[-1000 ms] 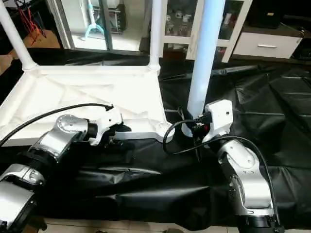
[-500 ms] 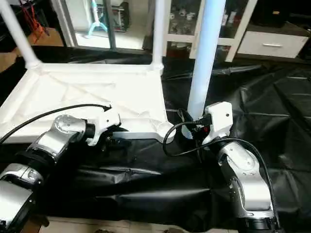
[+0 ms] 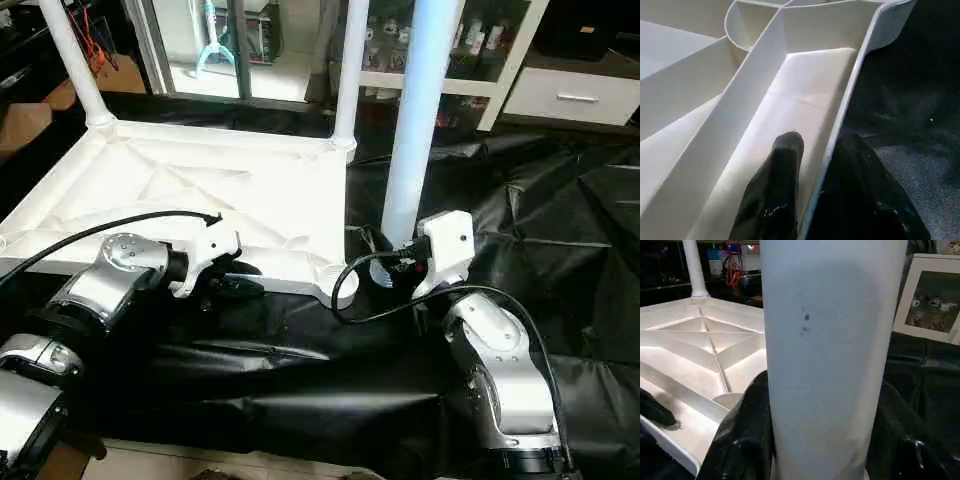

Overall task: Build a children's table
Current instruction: Move to table

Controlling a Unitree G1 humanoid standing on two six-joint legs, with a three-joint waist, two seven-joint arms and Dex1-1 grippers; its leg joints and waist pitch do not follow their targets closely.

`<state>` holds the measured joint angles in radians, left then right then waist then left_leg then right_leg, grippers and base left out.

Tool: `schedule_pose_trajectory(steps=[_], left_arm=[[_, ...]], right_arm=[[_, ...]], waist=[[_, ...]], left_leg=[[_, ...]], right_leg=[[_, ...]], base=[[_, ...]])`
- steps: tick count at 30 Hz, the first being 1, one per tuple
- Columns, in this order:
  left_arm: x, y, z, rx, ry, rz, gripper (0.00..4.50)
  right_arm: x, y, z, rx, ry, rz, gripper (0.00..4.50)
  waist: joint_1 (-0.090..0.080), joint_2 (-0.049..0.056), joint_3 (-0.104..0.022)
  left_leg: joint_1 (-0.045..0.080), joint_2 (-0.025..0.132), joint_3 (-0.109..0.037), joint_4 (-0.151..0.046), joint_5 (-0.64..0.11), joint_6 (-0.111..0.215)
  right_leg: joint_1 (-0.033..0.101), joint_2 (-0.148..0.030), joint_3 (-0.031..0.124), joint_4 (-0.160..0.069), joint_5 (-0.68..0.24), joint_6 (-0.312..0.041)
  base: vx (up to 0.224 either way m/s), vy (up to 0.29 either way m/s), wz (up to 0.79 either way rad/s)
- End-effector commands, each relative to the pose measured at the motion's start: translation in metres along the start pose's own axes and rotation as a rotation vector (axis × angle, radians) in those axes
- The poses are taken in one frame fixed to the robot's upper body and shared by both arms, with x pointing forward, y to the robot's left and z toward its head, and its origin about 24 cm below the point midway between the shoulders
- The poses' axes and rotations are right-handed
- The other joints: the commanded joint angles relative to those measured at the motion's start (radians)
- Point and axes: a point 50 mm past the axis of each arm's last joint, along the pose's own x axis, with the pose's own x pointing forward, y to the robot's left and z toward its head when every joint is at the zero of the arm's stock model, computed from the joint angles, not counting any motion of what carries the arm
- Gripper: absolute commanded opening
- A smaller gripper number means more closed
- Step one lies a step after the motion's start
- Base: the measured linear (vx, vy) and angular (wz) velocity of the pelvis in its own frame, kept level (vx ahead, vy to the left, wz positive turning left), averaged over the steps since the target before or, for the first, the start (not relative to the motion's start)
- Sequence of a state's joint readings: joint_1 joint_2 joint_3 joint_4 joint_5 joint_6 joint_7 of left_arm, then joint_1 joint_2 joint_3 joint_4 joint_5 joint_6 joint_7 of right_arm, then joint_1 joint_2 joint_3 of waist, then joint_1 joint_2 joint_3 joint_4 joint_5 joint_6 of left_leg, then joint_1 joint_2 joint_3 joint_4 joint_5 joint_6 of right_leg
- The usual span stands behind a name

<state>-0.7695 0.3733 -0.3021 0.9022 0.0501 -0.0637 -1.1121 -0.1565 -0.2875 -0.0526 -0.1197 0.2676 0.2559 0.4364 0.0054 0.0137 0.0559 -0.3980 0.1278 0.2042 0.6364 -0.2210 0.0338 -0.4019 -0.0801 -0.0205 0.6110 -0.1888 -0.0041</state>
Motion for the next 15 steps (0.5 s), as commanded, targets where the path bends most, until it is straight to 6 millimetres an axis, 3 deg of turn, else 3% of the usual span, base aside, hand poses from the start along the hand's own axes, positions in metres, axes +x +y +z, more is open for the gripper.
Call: schedule_pose_trajectory(steps=[1,5,13,14,15], left_arm=[[-0.001,0.002,0.012,0.087,0.007,-0.027,1.38],[-0.001,0.004,0.019,0.167,0.007,-0.011,1.73],[-0.006,0.011,0.026,0.21,0.008,-0.007,1.73],[-0.006,0.012,0.028,0.213,0.004,-0.014,1.73],[-0.006,0.012,0.028,0.216,0.005,-0.018,1.73]], right_arm=[[-0.001,0.003,0.006,-0.012,-0.027,0.008,1.9],[-0.002,0.003,0.006,-0.011,-0.027,0.005,1.9],[-0.002,0.002,0.006,-0.014,-0.03,-0.001,1.9],[-0.002,0.002,0.006,-0.014,-0.03,-0.003,1.9],[-0.002,0.002,0.006,-0.014,-0.03,-0.003,1.9]], waist=[[-0.003,0.0,-0.076],[-0.003,0.004,-0.077],[-0.004,0.002,-0.074],[-0.003,0.007,-0.074],[-0.004,0.005,-0.074]], left_leg=[[0.041,0.101,-0.043,-0.082,-0.045,0.08],[0.04,0.102,-0.045,-0.083,-0.049,0.074],[0.037,0.101,-0.044,-0.085,-0.095,0.05],[0.037,0.101,-0.044,-0.084,-0.092,0.049],[0.037,0.1,-0.044,-0.084,-0.091,0.049]], right_leg=[[0.044,-0.08,0.034,-0.042,0.075,-0.319],[0.045,-0.08,0.034,-0.042,0.08,-0.315],[0.047,-0.082,0.037,-0.047,0.03,-0.313],[0.047,-0.081,0.037,-0.047,0.026,-0.312],[0.047,-0.08,0.037,-0.048,0.026,-0.312]], base=[[0.0,0.0,0.0],[0.0,0.0,0.0],[0.0,0.0,0.0],[0.0,0.0,0.0],[0.0,0.0,0.0]])
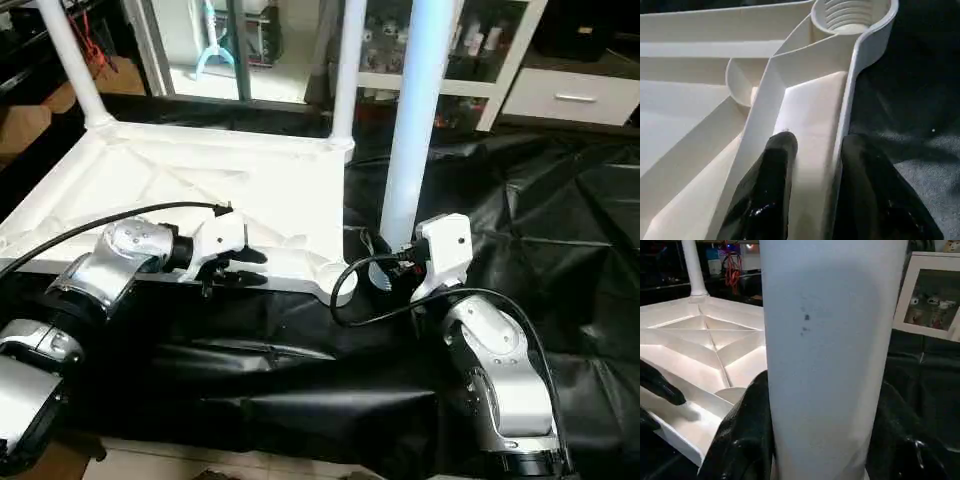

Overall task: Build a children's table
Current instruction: Move to table

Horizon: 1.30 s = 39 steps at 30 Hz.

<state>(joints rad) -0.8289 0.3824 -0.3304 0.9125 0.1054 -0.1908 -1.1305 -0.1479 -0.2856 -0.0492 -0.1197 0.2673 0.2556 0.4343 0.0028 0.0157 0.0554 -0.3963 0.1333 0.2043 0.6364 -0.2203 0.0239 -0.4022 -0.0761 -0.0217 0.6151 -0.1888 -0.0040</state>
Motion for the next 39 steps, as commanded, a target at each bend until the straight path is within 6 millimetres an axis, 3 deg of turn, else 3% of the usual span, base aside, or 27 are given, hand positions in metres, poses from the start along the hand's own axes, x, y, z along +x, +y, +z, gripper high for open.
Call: schedule_pose_trajectory(steps=[1,11,17,21,33,39], left_arm=[[-0.004,0.005,0.005,0.026,-0.001,-0.001,1.73],[-0.008,0.006,-0.006,0.041,0.088,-0.029,1.73],[-0.008,0.006,-0.006,0.031,0.094,-0.039,1.73],[-0.007,0.007,-0.005,0.027,0.083,-0.033,1.46],[-0.007,0.005,-0.009,0.02,0.104,-0.059,0.47],[-0.009,0.006,-0.012,0.01,0.118,-0.056,0.23]], right_arm=[[-0.002,0.001,0.008,-0.018,-0.038,-0.003,1.9],[-0.002,0.001,0.009,-0.019,-0.04,-0.008,1.9],[-0.002,0.001,0.009,-0.019,-0.041,-0.013,1.9],[-0.003,0.002,0.009,-0.018,-0.043,-0.016,1.9],[-0.001,0.004,0.009,-0.018,-0.045,-0.017,1.9],[0.0,0.003,0.009,-0.003,-0.05,-0.018,1.9]], waist=[[-0.001,0.003,-0.075],[-0.001,0.01,-0.076],[-0.001,0.015,-0.076],[-0.001,0.012,-0.076],[-0.001,0.016,-0.078],[-0.002,0.018,-0.077]], left_leg=[[0.037,0.096,-0.044,-0.084,-0.084,0.058],[0.039,0.096,-0.043,-0.083,-0.08,0.061],[0.043,0.097,-0.044,-0.086,-0.098,0.046],[0.038,0.096,-0.044,-0.085,-0.098,0.051],[0.038,0.096,-0.044,-0.083,-0.085,0.066],[0.035,0.096,-0.044,-0.082,-0.075,0.077]], right_leg=[[0.047,-0.083,0.037,-0.05,0.04,-0.316],[0.047,-0.082,0.036,-0.048,0.075,-0.326],[0.045,-0.08,0.035,-0.047,0.074,-0.331],[0.049,-0.084,0.036,-0.048,0.074,-0.33],[0.049,-0.084,0.036,-0.048,0.074,-0.328],[0.049,-0.085,0.035,-0.048,0.065,-0.328]], base=[[0.0,0.0,0.0],[0.0,0.0,0.0],[0.0,0.0,0.0],[0.0,0.0,0.0],[0.0,0.0,0.0],[0.0,0.0,0.0]])
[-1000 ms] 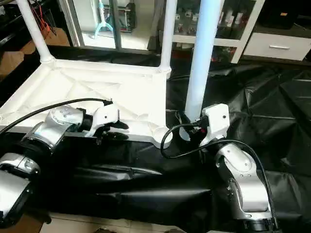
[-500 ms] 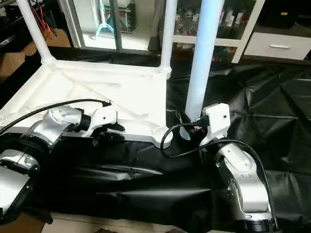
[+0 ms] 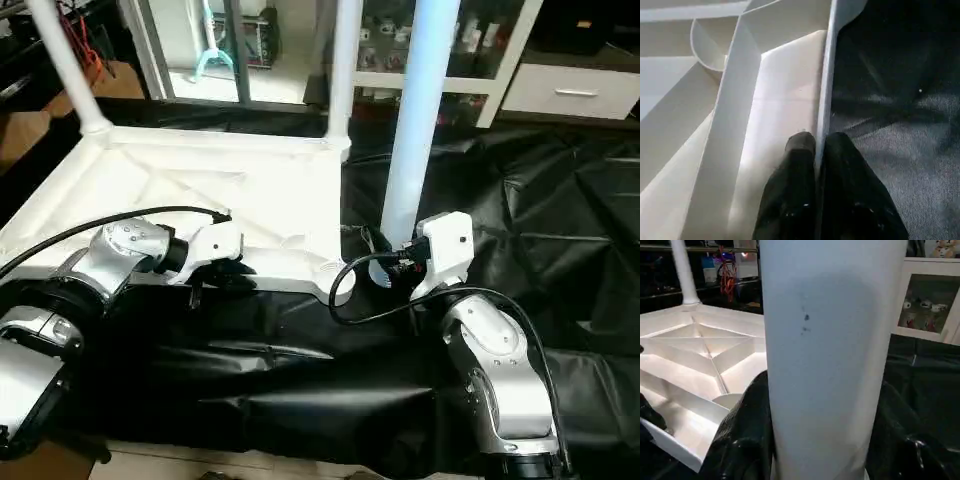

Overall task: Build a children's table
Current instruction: Move to table, then insert table leg to table base

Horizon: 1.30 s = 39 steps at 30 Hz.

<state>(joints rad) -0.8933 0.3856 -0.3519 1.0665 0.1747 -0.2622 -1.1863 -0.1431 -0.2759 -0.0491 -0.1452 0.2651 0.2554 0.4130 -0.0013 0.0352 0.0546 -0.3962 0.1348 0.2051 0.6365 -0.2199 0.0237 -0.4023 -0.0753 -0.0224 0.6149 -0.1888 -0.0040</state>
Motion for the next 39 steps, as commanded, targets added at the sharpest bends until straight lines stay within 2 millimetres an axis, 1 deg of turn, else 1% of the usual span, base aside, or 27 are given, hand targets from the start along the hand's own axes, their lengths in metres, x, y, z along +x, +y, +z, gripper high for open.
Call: schedule_pose_trajectory(steps=[1,3,7,8,9,10,11,12,13,14,15,16,17,18,19,20,21,23,24,25,26,27,28,30,32,35,39], left_arm=[[-0.006,0.003,-0.003,-0.012,0.022,0.022,0.15],[-0.005,0.0,-0.006,-0.036,0.01,0.019,0.11],[-0.002,-0.017,-0.017,-0.153,-0.05,0.009,0.01],[-0.003,-0.02,-0.02,-0.177,-0.042,0.021,0.01],[-0.004,-0.021,-0.022,-0.19,-0.035,0.028,0.01],[-0.005,-0.023,-0.025,-0.217,-0.013,0.043,0.01],[-0.006,-0.029,-0.029,-0.251,0.006,0.051,0.01],[-0.007,-0.035,-0.029,-0.266,-0.002,0.043,0.01],[-0.007,-0.038,-0.029,-0.267,-0.011,0.038,0.01],[-0.006,-0.043,-0.028,-0.267,-0.027,0.028,0.01],[-0.005,-0.055,-0.024,-0.232,-0.079,-0.01,0.01],[-0.005,-0.056,-0.024,-0.23,-0.081,-0.013,0.01],[-0.004,-0.065,-0.022,-0.21,-0.096,-0.034,0.01],[-0.004,-0.065,-0.022,-0.209,-0.096,-0.035,0.01],[-0.003,-0.07,-0.02,-0.192,-0.101,-0.047,0.01],[-0.003,-0.073,-0.018,-0.179,-0.107,-0.056,0.01],[-0.003,-0.073,-0.018,-0.179,-0.107,-0.056,0.01],[-0.001,-0.083,-0.006,-0.162,-0.138,-0.072,0.01],[0.0,-0.084,-0.004,-0.156,-0.143,-0.078,0.01],[0.001,-0.085,-0.003,-0.153,-0.145,-0.081,0.01],[0.002,-0.086,-0.002,-0.148,-0.145,-0.083,0.01],[0.002,-0.087,-0.002,-0.146,-0.145,-0.082,0.01],[0.003,-0.087,-0.001,-0.139,-0.14,-0.082,0.01],[0.004,-0.088,-0.001,-0.132,-0.133,-0.078,0.01],[0.004,-0.088,0.0,-0.124,-0.128,-0.078,0.01],[0.004,-0.085,-0.001,-0.113,-0.108,-0.054,0.01],[0.004,-0.08,0.0,-0.108,-0.104,-0.035,0.01]], right_arm=[[0.001,0.001,0.005,0.006,-0.03,-0.003,1.9],[0.002,0.004,0.005,0.033,-0.034,0.003,1.9],[0.006,0.009,0.001,0.135,-0.042,0.034,1.9],[0.008,0.009,0.0,0.167,-0.047,0.026,1.9],[0.008,0.008,-0.001,0.185,-0.049,0.021,1.9],[0.01,0.007,-0.002,0.206,-0.054,0.008,1.9],[0.014,0.003,-0.003,0.242,-0.06,-0.018,1.9],[0.018,0.0,-0.004,0.261,-0.066,-0.031,1.9],[0.02,0.0,-0.004,0.259,-0.068,-0.027,1.9],[0.023,-0.001,-0.005,0.255,-0.073,-0.019,1.9],[0.029,0.002,-0.004,0.226,-0.079,0.048,1.9],[0.03,0.003,-0.004,0.223,-0.08,0.062,1.9],[0.033,0.01,-0.003,0.2,-0.088,0.195,1.9],[0.033,0.011,-0.003,0.199,-0.089,0.2,1.9],[0.034,0.015,-0.004,0.198,-0.083,0.306,1.9],[0.034,0.017,-0.005,0.204,-0.073,0.365,1.9],[0.034,0.017,-0.005,0.204,-0.073,0.365,1.9],[0.037,0.014,-0.005,0.276,-0.057,0.511,1.9],[0.037,0.013,-0.004,0.291,-0.052,0.541,1.9],[0.037,0.013,-0.004,0.296,-0.048,0.553,1.9],[0.036,0.011,-0.004,0.302,-0.041,0.579,1.9],[0.036,0.01,-0.005,0.296,-0.037,0.587,1.9],[0.035,0.007,-0.006,0.286,-0.032,0.6,1.9],[0.033,0.003,-0.007,0.284,-0.029,0.613,1.9],[0.031,0.002,-0.008,0.296,-0.022,0.64,1.9],[0.024,0.007,-0.011,0.297,0.01,0.746,1.9],[0.02,0.006,-0.015,0.286,0.041,0.779,1.9]], waist=[[0.0,-0.002,-0.076],[-0.003,0.002,-0.076],[-0.012,0.002,-0.075],[-0.015,-0.001,-0.074],[-0.015,0.003,-0.075],[-0.016,0.005,-0.073],[-0.02,-0.014,-0.072],[-0.02,-0.006,-0.072],[-0.027,-0.006,-0.067],[-0.028,-0.003,-0.068],[-0.034,-0.018,-0.068],[-0.034,-0.012,-0.067],[-0.032,-0.014,-0.066],[-0.033,-0.012,-0.067],[-0.031,-0.011,-0.066],[-0.03,-0.015,-0.065],[-0.028,-0.014,-0.064],[-0.025,-0.02,-0.059],[-0.023,-0.021,-0.058],[-0.018,-0.017,-0.059],[-0.015,-0.022,-0.058],[-0.014,-0.022,-0.059],[-0.013,-0.029,-0.058],[-0.008,-0.027,-0.056],[-0.009,-0.032,-0.053],[-0.009,-0.034,-0.051],[-0.006,-0.035,-0.048]], left_leg=[[0.034,0.094,-0.045,-0.082,-0.08,0.078],[0.034,0.095,-0.046,-0.083,-0.084,0.078],[0.029,0.097,-0.047,-0.083,-0.082,0.092],[0.03,0.097,-0.046,-0.084,-0.096,0.093],[0.031,0.1,-0.048,-0.084,-0.1,0.089],[0.032,0.098,-0.047,-0.085,-0.11,0.084],[0.034,0.1,-0.044,-0.088,-0.124,0.073],[0.031,0.102,-0.05,-0.088,-0.119,0.069],[0.023,0.098,-0.051,-0.091,-0.123,0.064],[0.03,0.097,-0.049,-0.09,-0.14,0.049],[0.029,0.099,-0.047,-0.091,-0.153,0.043],[0.029,0.098,-0.048,-0.091,-0.151,0.044],[0.035,0.096,-0.043,-0.089,-0.155,0.047],[0.031,0.096,-0.045,-0.088,-0.152,0.051],[0.032,0.096,-0.043,-0.088,-0.142,0.061],[0.03,0.096,-0.045,-0.088,-0.139,0.074],[0.031,0.097,-0.044,-0.089,-0.132,0.079],[0.033,0.099,-0.044,-0.089,-0.13,0.085],[0.032,0.1,-0.045,-0.089,-0.124,0.088],[0.036,0.099,-0.042,-0.089,-0.107,0.089],[0.04,0.099,-0.039,-0.09,-0.095,0.09],[0.037,0.098,-0.04,-0.089,-0.087,0.092],[0.035,0.097,-0.038,-0.089,-0.078,0.097],[0.035,0.096,-0.038,-0.089,-0.086,0.094],[0.034,0.096,-0.039,-0.09,-0.106,0.084],[0.034,0.096,-0.04,-0.091,-0.111,0.087],[0.035,0.097,-0.04,-0.093,-0.122,0.082]], right_leg=[[0.049,-0.085,0.036,-0.048,0.06,-0.329],[0.05,-0.087,0.036,-0.048,0.056,-0.332],[0.052,-0.088,0.036,-0.047,0.06,-0.342],[0.05,-0.087,0.036,-0.051,0.036,-0.34],[0.051,-0.089,0.036,-0.049,0.025,-0.339],[0.047,-0.086,0.036,-0.054,-0.004,-0.333],[0.045,-0.083,0.036,-0.056,-0.032,-0.329],[0.05,-0.09,0.037,-0.05,-0.035,-0.33],[0.051,-0.088,0.036,-0.056,-0.079,-0.317],[0.045,-0.085,0.036,-0.059,-0.113,-0.307],[0.045,-0.084,0.036,-0.061,-0.123,-0.303],[0.045,-0.084,0.038,-0.06,-0.126,-0.3],[0.039,-0.081,0.038,-0.063,-0.132,-0.295],[0.044,-0.083,0.038,-0.06,-0.124,-0.296],[0.041,-0.081,0.038,-0.062,-0.117,-0.289],[0.044,-0.081,0.038,-0.06,-0.112,-0.289],[0.043,-0.081,0.038,-0.061,-0.11,-0.288],[0.041,-0.082,0.04,-0.062,-0.114,-0.291],[0.042,-0.082,0.04,-0.062,-0.117,-0.292],[0.039,-0.078,0.039,-0.063,-0.113,-0.289],[0.033,-0.072,0.038,-0.061,-0.099,-0.287],[0.036,-0.072,0.037,-0.058,-0.089,-0.288],[0.036,-0.074,0.037,-0.058,-0.082,-0.287],[0.035,-0.077,0.038,-0.061,-0.102,-0.286],[0.035,-0.078,0.039,-0.064,-0.132,-0.283],[0.036,-0.077,0.039,-0.064,-0.139,-0.279],[0.032,-0.078,0.039,-0.069,-0.162,-0.277]], base=[[0.0,0.0,0.0],[0.0,0.0,0.0],[0.0,0.0,0.0],[0.0,0.0,0.0],[0.0,0.0,0.0],[0.0,0.0,0.0],[0.0,0.0,0.0],[0.0,0.0,0.0],[0.0,0.0,0.0],[0.0,0.0,0.0],[0.0,0.0,0.0],[0.0,0.0,0.0],[0.0,0.0,0.0],[0.0,0.0,0.0],[0.0,0.0,0.0],[0.0,0.0,0.0],[0.0,0.0,0.0],[0.0,0.0,0.0],[0.0,0.0,0.0],[0.0,0.0,0.0],[0.0,0.0,0.0],[0.0,0.0,0.0],[0.0,0.0,0.0],[0.0,0.0,0.0],[0.0,0.0,0.0],[0.0,0.0,0.0],[0.0,0.0,0.0]])
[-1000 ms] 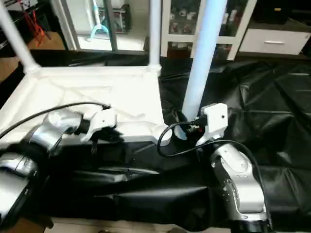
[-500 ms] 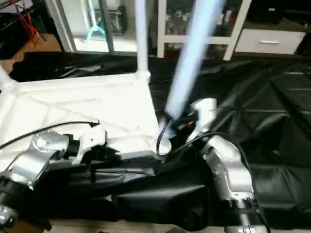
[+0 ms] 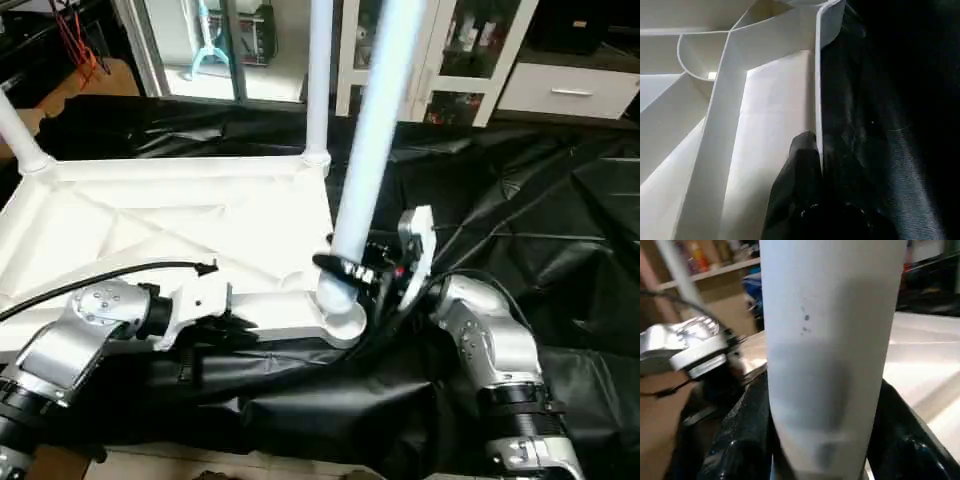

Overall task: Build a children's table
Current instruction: Insert table leg to table base

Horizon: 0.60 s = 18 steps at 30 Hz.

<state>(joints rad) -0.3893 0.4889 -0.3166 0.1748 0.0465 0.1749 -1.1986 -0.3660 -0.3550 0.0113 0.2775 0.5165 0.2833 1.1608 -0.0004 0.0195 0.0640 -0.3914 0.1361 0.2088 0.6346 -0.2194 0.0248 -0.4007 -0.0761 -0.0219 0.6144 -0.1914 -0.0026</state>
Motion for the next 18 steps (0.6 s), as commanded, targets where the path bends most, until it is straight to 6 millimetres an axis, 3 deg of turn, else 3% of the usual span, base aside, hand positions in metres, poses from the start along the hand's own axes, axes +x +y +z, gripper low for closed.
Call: schedule_pose_trajectory(steps=[1,2,6,10,12,18], left_arm=[[0.005,-0.001,-0.005,-0.012,0.025,0.004,0.0],[0.005,0.0,-0.004,-0.011,0.022,0.006,0.0],[0.005,0.001,-0.003,-0.009,0.022,0.006,0.0],[0.005,0.002,-0.004,-0.007,0.025,0.001,0.0],[0.005,0.003,-0.004,-0.005,0.027,-0.002,0.0],[0.005,0.006,-0.003,-0.004,0.027,-0.001,0.0]], right_arm=[[-0.001,0.001,0.002,-0.005,0.007,0.019,1.89],[-0.002,0.0,0.001,-0.007,0.008,0.015,1.89],[-0.005,-0.004,-0.001,-0.037,0.019,-0.007,1.88],[-0.008,-0.01,-0.003,-0.076,0.029,-0.042,1.88],[-0.009,-0.009,-0.006,-0.072,0.035,-0.036,1.88],[-0.011,-0.007,-0.014,-0.054,0.057,-0.014,1.88]], waist=[[-0.005,-0.02,-0.056],[-0.003,-0.01,-0.054],[-0.005,-0.013,-0.054],[-0.003,-0.007,-0.051],[-0.006,-0.011,-0.05],[-0.005,-0.011,-0.048]], left_leg=[[0.03,0.097,-0.044,-0.091,-0.124,0.078],[0.03,0.097,-0.046,-0.093,-0.126,0.074],[0.033,0.097,-0.044,-0.096,-0.161,0.048],[0.031,0.096,-0.045,-0.096,-0.151,0.051],[0.03,0.096,-0.045,-0.098,-0.152,0.056],[0.033,0.098,-0.044,-0.101,-0.185,0.052]], right_leg=[[0.03,-0.078,0.04,-0.069,-0.168,-0.276],[0.029,-0.079,0.04,-0.069,-0.172,-0.275],[0.026,-0.077,0.04,-0.072,-0.185,-0.279],[0.027,-0.078,0.041,-0.072,-0.16,-0.284],[0.028,-0.075,0.041,-0.072,-0.157,-0.287],[0.025,-0.077,0.043,-0.077,-0.199,-0.283]], base=[[0.0,0.0,0.0],[0.0,0.0,0.0],[0.0,0.0,0.0],[0.0,0.0,0.0],[0.0,0.0,0.0],[0.0,0.0,0.0]])
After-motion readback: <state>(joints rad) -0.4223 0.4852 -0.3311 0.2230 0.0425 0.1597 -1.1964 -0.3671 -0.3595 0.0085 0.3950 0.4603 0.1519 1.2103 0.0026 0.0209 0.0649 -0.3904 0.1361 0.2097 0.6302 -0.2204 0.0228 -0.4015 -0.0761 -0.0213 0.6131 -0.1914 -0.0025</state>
